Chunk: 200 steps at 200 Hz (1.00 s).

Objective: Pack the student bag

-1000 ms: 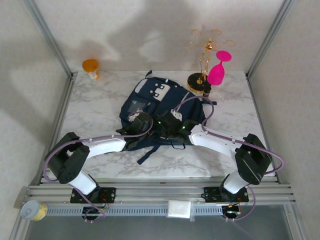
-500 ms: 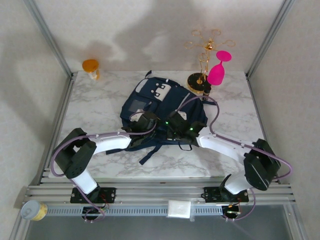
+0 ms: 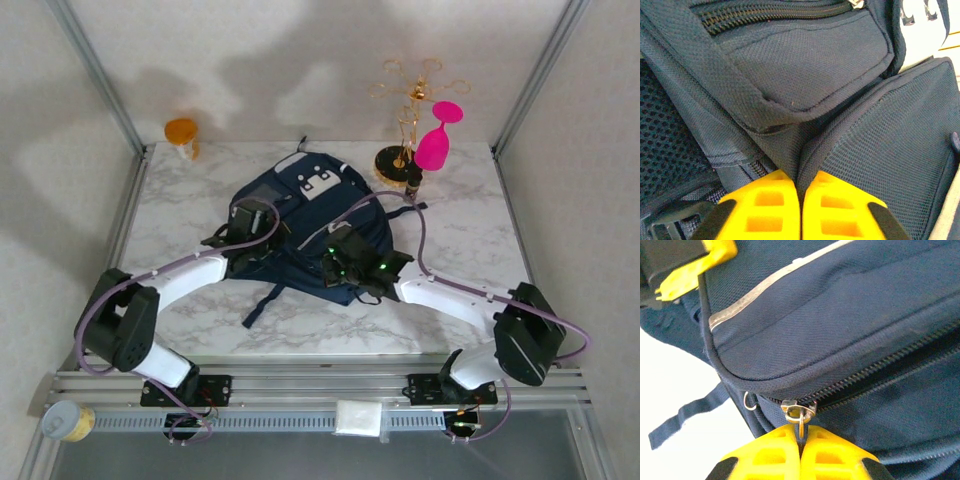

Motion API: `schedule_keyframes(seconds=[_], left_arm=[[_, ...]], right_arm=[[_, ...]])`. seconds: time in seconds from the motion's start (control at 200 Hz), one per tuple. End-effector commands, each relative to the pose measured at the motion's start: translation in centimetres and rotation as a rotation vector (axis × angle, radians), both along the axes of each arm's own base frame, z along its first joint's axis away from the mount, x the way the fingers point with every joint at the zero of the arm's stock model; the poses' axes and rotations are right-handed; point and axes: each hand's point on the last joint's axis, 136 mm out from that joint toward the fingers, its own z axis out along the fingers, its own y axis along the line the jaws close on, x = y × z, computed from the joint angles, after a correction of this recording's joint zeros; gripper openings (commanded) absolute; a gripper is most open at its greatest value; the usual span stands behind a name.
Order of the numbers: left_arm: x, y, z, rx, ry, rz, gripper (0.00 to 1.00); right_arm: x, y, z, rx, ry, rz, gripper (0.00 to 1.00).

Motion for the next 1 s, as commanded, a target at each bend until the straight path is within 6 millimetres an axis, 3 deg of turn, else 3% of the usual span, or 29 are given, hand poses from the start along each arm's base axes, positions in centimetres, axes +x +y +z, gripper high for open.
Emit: schedule_keyframes(seconds=[0.0,0.06,0.185,0.29,0.421,0.581,0.681,0.831,0.996], left_arm=[[0.2,5.2,1.6,0.138,-0.062,0.095,0.21],[-1.2,4.6,2.6,0.047,-0.077,0.1,0.35],[-5.0,1.9,3.7,-0.193,-0.081,0.125,0.48],[-6.8,-0.8,4.1,-0.309,-0.074,0.146,0.56],[-6.3,-4.0,4.6,-0.39,-0.068,0.152,0.59],[-4.9,-6.7,3.3,-0.376,-0.03,0.176,0.48],[-4.4,-5.5,2.3,-0.317,-0.042,0.247,0.32],[-3.9,-1.3,1.2,-0.126,-0.034,0.342,0.0],[-4.5,4.1,0.5,0.001,-0.023,0.381,0.0]], right_arm=[[-0.2,1.8,1.0,0.018,-0.017,0.036,0.0],[-0.1,1.9,0.6,0.023,-0.006,0.016,0.0],[0.0,1.5,0.5,0.04,-0.023,-0.002,0.0],[-0.2,1.6,0.3,0.054,-0.026,0.006,0.0],[-0.2,1.8,0.2,0.057,-0.031,0.024,0.0],[0.0,1.7,0.1,0.049,-0.055,0.029,0.0],[0.2,1.2,-0.1,0.017,-0.065,0.013,0.0],[0.8,-1.1,-0.1,-0.063,-0.103,-0.044,0.0],[1.3,-3.5,0.0,-0.036,-0.089,-0.052,0.0]])
